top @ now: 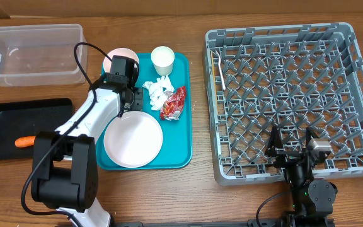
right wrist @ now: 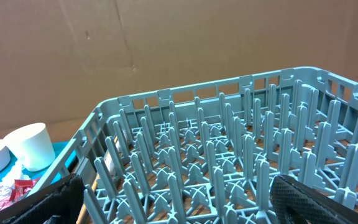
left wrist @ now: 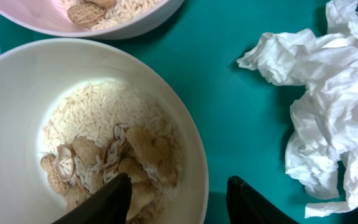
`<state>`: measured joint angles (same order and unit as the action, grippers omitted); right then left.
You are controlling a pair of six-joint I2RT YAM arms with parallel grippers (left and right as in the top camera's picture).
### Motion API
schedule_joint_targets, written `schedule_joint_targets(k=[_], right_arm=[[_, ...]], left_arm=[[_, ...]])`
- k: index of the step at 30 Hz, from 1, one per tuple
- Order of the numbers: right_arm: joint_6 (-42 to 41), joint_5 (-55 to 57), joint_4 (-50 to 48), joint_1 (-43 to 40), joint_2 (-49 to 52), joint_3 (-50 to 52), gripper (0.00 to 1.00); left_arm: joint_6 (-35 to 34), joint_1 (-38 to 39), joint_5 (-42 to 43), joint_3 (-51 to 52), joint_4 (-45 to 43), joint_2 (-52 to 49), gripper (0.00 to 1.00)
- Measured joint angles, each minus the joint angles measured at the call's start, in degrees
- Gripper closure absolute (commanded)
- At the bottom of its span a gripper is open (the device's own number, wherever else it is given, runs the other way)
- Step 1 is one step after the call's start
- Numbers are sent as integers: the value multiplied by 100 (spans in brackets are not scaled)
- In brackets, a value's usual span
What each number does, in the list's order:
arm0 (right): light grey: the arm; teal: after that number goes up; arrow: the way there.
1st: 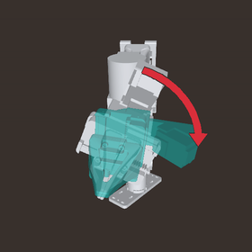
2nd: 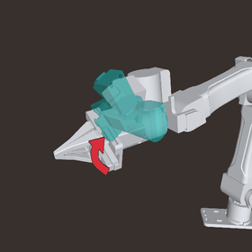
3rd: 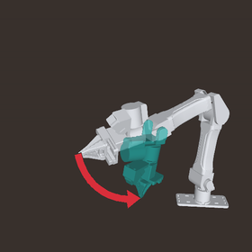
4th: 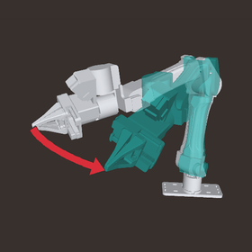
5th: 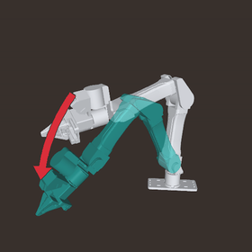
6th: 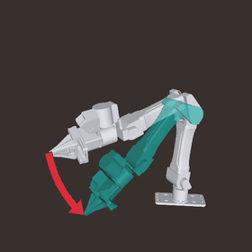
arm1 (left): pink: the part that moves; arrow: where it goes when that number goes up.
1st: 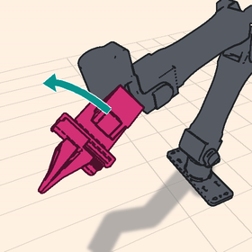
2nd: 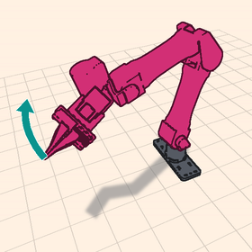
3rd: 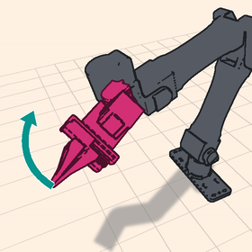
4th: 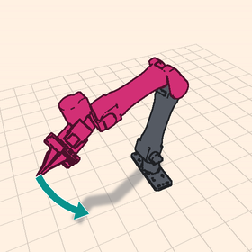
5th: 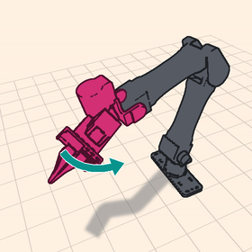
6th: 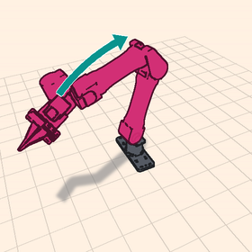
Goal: Sort waste into correct bins and load items into the dishwasher rack
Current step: 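Reach the left gripper to the white bowl of food scraps and grasp its rim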
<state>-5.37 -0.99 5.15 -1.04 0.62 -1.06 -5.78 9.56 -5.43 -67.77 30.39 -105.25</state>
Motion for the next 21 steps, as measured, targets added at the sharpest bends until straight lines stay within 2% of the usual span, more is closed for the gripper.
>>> schedule_joint_targets(k=[3, 7, 11, 16, 21], right_arm=[[0, 0, 2, 0, 0, 0, 0], [0, 0, 2, 0, 0, 0, 0], [-2, 0, 0, 0, 0, 0, 0], [2, -2, 2, 0, 0, 0, 0], [0, 0, 2, 0, 0, 0, 0]], left_arm=[[13, 0, -26, 0, -17, 0, 50], [46, 2, -22, 0, -9, 0, 62], [44, 22, -22, 0, 52, 0, 61], [46, 22, -22, 0, 90, 0, 71], [50, 22, -22, 0, 87, 0, 74]])
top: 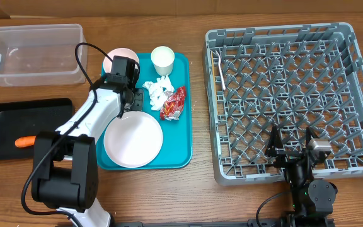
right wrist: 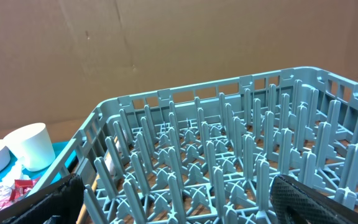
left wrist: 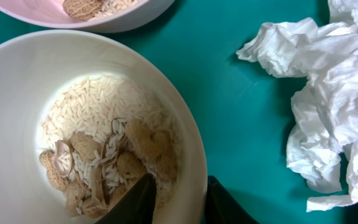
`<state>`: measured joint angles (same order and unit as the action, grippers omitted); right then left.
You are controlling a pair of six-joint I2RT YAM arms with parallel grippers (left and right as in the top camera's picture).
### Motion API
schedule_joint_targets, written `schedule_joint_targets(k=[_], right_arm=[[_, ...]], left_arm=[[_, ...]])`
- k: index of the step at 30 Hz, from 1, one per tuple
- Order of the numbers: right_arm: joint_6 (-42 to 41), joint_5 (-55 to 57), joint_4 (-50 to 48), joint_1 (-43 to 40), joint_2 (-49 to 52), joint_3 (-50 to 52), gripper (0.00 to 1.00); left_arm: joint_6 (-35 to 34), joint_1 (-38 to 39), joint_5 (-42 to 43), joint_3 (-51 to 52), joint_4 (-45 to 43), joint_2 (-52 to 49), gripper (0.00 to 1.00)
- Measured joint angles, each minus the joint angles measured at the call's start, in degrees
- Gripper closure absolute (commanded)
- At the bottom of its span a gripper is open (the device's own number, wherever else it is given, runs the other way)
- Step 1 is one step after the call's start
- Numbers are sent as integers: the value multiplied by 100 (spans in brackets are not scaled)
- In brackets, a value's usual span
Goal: Sort waste into correct bins and load items into the dishwasher rack
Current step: 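Reach the left gripper to the white bowl of food scraps and grasp its rim, then lift the white bowl and carry it over the black tray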
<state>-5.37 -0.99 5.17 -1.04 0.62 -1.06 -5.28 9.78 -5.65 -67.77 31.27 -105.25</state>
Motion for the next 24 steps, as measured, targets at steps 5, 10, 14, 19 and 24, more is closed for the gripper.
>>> schedule_joint_targets(k=[5, 10, 14, 19, 24], right_arm=[[0, 0, 0, 0, 0, 0, 0], [0, 0, -2, 0, 0, 0, 0], [-2, 0, -2, 0, 0, 0, 0], [0, 2, -4, 0, 0, 0, 0], [4, 0, 0, 0, 0, 0, 0]], left_arm=[[131, 0, 0, 0, 0, 0, 85], [175, 46, 0, 0, 2, 0, 95], [229, 55, -24, -140, 136, 0, 96], [227, 52, -22, -616, 717, 0, 96], [-7, 52, -22, -1449, 1451, 0, 96]])
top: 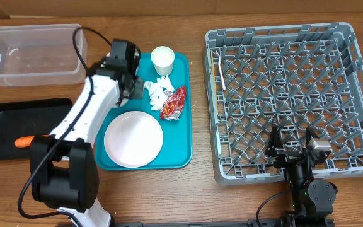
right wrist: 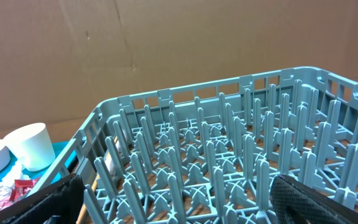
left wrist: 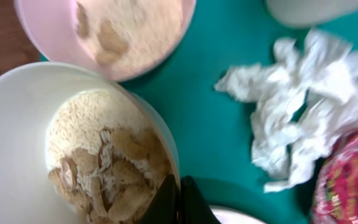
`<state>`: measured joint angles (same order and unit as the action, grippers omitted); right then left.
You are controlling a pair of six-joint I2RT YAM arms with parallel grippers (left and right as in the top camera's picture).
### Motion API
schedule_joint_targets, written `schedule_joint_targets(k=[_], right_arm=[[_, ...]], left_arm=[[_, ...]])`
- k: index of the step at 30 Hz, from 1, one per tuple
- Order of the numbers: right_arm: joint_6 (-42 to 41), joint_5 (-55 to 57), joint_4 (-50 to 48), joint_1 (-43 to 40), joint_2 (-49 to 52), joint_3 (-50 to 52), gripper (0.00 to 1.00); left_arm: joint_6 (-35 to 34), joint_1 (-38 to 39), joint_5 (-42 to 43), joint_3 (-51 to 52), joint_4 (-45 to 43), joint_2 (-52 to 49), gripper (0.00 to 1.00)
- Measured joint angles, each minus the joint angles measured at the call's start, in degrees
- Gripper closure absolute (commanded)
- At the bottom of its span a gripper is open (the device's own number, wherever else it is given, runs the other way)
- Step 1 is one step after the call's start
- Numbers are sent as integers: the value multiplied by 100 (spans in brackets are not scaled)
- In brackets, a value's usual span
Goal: Sort waste into correct bins and load items into the dishwasher rack
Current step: 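Lift the white bowl and carry it over the black tray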
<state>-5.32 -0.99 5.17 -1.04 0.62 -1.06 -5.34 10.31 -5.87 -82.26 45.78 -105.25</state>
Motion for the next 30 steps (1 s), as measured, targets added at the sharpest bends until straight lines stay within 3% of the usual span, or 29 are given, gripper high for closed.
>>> schedule_joint_targets(k=[6, 10, 17, 25, 30], right_arm=[[-4, 0, 0, 0, 0, 0, 0], [-7, -2, 0, -2, 0, 0, 0], [-4, 2, -2, 0, 0, 0, 0], [-4, 0, -2, 0, 0, 0, 0], [-2, 0, 0, 0, 0, 0, 0]], left_arm=[[-597, 0, -42, -1139, 1054, 0, 96], [-1340, -63, -286, -1832, 1958, 0, 96], [-2326, -992, -356, -2120, 2533, 22, 96], [-2229, -2813, 973, -2116, 2465, 22, 96], [-1714, -3659, 2297, -1891, 2275, 35, 96]])
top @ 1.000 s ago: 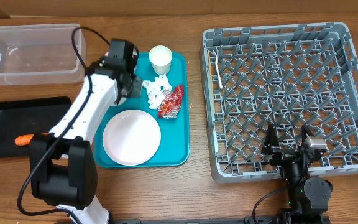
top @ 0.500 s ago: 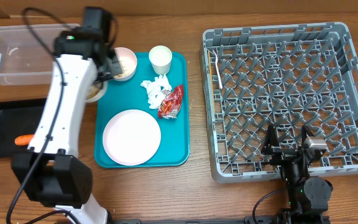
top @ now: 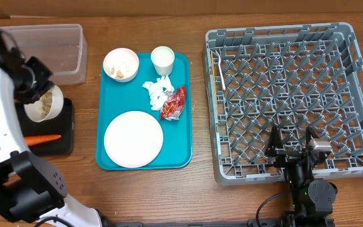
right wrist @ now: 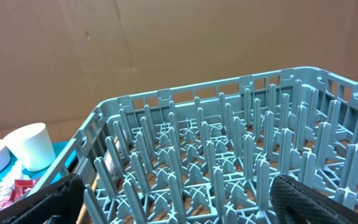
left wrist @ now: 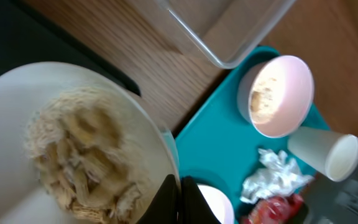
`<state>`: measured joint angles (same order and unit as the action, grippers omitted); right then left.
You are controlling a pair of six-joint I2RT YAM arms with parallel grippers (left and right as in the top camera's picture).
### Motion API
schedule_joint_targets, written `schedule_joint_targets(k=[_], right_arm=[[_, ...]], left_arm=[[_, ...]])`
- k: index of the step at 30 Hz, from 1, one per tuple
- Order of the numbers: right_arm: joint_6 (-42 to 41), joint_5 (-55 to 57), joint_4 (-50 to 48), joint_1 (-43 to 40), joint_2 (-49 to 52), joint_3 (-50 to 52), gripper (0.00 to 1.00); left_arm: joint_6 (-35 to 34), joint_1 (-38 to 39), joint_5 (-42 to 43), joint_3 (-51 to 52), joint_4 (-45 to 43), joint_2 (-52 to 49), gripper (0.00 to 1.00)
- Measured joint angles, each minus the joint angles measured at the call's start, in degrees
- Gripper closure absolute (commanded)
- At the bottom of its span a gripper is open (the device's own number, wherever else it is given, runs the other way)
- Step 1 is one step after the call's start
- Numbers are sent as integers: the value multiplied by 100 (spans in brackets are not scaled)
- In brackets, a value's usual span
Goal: Sort waste into correct bins and load items into the dishwasher rack
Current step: 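Lift the white bowl and carry it over the black tray, then tilt the bowl with the left gripper to dump scraps onto the black tray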
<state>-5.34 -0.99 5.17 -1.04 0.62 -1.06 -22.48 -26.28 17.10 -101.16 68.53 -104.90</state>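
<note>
My left gripper (left wrist: 179,200) is shut on the rim of a white bowl (left wrist: 73,143) holding rice and peanut shells. In the overhead view that bowl (top: 43,103) hangs over the right end of the black tray (top: 65,135), with the left gripper (top: 41,88) at its far rim. On the teal tray (top: 181,142) lie a pink bowl (top: 121,64), a paper cup (top: 162,60), crumpled tissue (top: 157,92), a red wrapper (top: 174,103) and a white plate (top: 133,139). My right gripper (right wrist: 179,205) stands open over the near edge of the grey dishwasher rack (top: 288,94).
A clear plastic bin (top: 52,44) sits at the back left, just behind the held bowl. A carrot piece (top: 41,139) lies in the black tray. A thin stick (top: 219,69) lies at the rack's left edge. Brown cardboard closes the back.
My left gripper has carried the white bowl of rice and shells off the teal tray to the far left, over the black tray. The pink bowl is uncovered. The right arm has not moved.
My left gripper stood open astride the white bowl's rim on the teal tray. Its jaws then narrowed on the rim and were shut on it, with the bowl lifted beside the pink bowl. Now the bowl hangs over the black tray.
</note>
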Motion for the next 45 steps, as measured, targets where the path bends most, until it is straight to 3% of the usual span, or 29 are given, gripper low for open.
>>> schedule_joint_targets(k=[4, 21, 31, 45], right_arm=[[-2, 0, -9, 0, 0, 0, 0], [0, 0, 0, 0, 0, 0, 0], [-2, 2, 2, 0, 0, 0, 0], [-2, 0, -2, 0, 0, 0, 0]], left_arm=[[282, -599, 1012, 636, -562, 13, 96], [662, -2306, 3580, 2347, -2210, 20, 96], [643, -2625, 4518, 2785, -2798, 20, 96], [595, -3276, 5014, 2830, -3427, 20, 96]])
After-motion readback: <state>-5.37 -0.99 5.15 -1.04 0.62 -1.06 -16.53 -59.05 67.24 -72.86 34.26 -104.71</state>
